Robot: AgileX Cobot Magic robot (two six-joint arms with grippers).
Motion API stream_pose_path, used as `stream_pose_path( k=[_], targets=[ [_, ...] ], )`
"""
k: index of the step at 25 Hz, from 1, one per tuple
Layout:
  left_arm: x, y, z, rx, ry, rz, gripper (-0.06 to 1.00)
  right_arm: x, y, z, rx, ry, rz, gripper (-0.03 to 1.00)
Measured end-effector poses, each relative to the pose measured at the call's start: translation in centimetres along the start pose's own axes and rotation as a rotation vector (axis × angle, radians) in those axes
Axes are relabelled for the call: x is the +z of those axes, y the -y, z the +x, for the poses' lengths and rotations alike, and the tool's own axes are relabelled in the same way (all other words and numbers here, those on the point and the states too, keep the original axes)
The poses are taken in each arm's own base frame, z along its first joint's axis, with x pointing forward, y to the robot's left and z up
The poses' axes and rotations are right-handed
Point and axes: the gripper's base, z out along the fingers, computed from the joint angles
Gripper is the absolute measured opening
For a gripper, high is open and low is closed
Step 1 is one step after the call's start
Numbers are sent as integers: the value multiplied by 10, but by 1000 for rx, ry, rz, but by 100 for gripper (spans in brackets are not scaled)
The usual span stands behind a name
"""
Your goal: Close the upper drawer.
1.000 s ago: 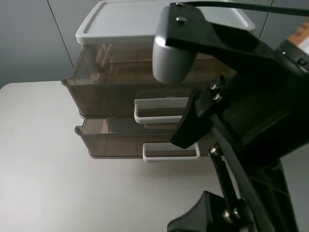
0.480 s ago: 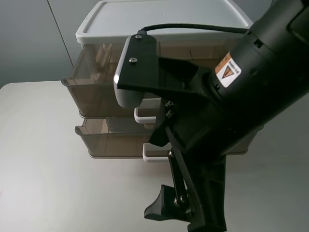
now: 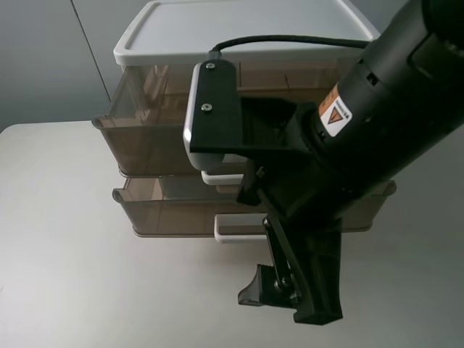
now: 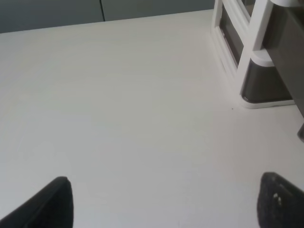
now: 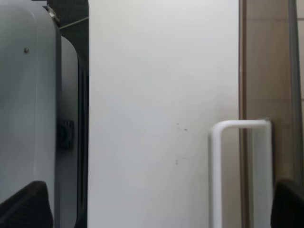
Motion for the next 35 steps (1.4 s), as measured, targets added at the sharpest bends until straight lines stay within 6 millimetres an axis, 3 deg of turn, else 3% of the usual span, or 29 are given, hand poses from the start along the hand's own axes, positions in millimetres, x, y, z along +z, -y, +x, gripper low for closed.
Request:
stream_pose_path(
  k=[35],
  targets=[
    [0,0,0,-2,0,0,74,10,64,2,-103,73,366,70]
  ],
)
